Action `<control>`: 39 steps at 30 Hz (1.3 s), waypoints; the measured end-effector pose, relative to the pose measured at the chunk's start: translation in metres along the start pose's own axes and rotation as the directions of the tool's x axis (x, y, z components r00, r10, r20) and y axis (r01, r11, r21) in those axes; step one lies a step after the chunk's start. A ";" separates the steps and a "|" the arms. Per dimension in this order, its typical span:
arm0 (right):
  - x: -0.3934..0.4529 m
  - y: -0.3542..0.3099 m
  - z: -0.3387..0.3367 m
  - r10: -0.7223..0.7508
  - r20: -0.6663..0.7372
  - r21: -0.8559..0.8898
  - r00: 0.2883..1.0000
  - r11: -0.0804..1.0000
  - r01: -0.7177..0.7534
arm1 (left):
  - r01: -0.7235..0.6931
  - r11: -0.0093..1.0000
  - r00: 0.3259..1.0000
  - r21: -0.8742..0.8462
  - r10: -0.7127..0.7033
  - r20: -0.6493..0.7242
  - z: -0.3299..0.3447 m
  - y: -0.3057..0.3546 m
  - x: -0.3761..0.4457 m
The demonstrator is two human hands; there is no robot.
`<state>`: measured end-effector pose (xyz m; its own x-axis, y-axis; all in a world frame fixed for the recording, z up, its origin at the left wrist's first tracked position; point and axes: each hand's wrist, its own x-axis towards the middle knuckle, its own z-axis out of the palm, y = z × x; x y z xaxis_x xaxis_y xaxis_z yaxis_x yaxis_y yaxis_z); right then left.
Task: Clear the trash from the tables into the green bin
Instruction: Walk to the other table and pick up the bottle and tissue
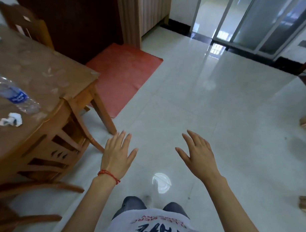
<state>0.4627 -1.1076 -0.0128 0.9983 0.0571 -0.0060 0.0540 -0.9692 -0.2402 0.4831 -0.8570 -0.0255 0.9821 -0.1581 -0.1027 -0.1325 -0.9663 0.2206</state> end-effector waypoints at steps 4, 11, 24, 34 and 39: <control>0.043 -0.026 0.002 -0.126 0.021 -0.014 0.992 0.992 0.126 | 0.096 0.995 0.995 0.006 -0.096 -0.036 -0.010 -0.027 0.008; 0.113 -0.078 0.007 -0.370 0.059 -0.018 0.927 0.928 0.371 | 0.338 0.940 0.932 -0.038 -0.340 -0.124 -0.026 -0.065 0.004; 0.229 -0.168 0.018 -0.737 0.103 0.072 0.668 0.675 0.734 | 0.692 0.706 0.687 -0.153 -0.708 -0.163 -0.047 -0.101 0.008; 0.286 -0.223 0.027 -0.835 0.136 0.141 0.534 0.549 0.824 | 0.798 0.574 0.534 -0.182 -0.814 -0.228 -0.067 -0.130 0.028; 0.308 -0.262 0.034 -0.848 0.122 0.189 0.516 0.530 0.827 | 0.795 0.572 0.524 -0.202 -0.816 -0.245 -0.079 -0.166 0.041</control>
<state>0.7553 -0.8281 0.0152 0.4669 0.8805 0.0824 0.8503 -0.4213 -0.3155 0.5563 -0.6874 0.0101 0.6556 0.7551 0.0038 0.7323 -0.6370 0.2406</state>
